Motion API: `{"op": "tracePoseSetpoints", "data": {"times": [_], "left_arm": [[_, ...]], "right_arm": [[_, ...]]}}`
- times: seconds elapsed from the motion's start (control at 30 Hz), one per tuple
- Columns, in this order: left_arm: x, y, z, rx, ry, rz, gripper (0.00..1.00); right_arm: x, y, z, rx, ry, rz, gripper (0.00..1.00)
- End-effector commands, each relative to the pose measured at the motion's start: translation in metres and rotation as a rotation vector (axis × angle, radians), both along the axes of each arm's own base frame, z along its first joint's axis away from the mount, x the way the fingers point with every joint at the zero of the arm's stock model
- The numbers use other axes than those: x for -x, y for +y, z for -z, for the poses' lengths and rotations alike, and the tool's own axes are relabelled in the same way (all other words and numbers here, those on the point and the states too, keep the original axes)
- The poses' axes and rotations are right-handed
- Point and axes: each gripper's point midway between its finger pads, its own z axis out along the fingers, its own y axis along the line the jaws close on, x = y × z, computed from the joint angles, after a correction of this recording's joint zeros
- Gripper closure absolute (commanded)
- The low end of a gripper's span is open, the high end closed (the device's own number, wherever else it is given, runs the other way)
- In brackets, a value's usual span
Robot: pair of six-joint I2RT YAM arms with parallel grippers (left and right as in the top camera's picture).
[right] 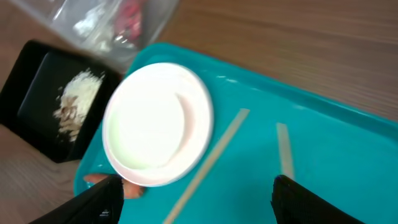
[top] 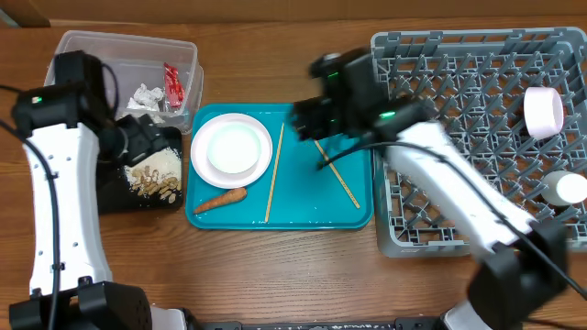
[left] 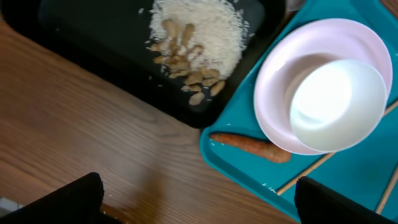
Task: Sort waste into correct bins and load items into the dishwasher
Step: 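Reach the right gripper to the second white bowl on the plate, then grasp the bowl and place it in the dish rack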
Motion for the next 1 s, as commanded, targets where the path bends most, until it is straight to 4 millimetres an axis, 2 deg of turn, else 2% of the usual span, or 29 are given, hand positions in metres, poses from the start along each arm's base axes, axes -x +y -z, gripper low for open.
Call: {"op": "tracePoseSetpoints", "data": {"times": [0.0, 0.1, 0.23, 0.4, 0.5, 0.63, 0.83, 0.97], "left_arm": [[0.004, 0.013, -0.004, -0.019, -0.002, -0.042, 0.00], [0.004, 0.013, -0.004, -0.020, -0.001, -0.034, 0.00], [0.004, 0.013, -0.004, -0.020, -0.002, -0.033, 0.00], [0.004, 0.013, -0.004, -0.020, -0.002, -0.033, 0.00], [0.004, 0.013, -0.004, -0.020, -0.002, -0.033, 0.00], [0.004, 0.013, -0.004, -0.020, -0.002, -0.033, 0.00], [0.004, 0.013, -0.004, -0.020, -0.001, -0.033, 0.00], [0.004, 0.013, -0.004, -0.020, -0.001, -0.033, 0.00]], "right_arm": [[0.007, 0.037, 0.028, 0.026, 0.005, -0.033, 0.22], [0.006, 0.057, 0.052, 0.073, -0.021, 0.024, 0.22], [0.007, 0.071, 0.081, 0.099, -0.001, 0.083, 0.25], [0.011, 0.081, 0.113, 0.095, 0.066, 0.120, 0.40], [0.012, 0.081, 0.127, 0.105, 0.089, 0.121, 0.45], [0.012, 0.081, 0.130, 0.108, 0.091, 0.122, 0.56], [0.016, 0.081, 0.140, 0.121, 0.116, 0.113, 0.57], [0.019, 0.080, 0.150, 0.135, 0.140, 0.112, 0.63]]}}
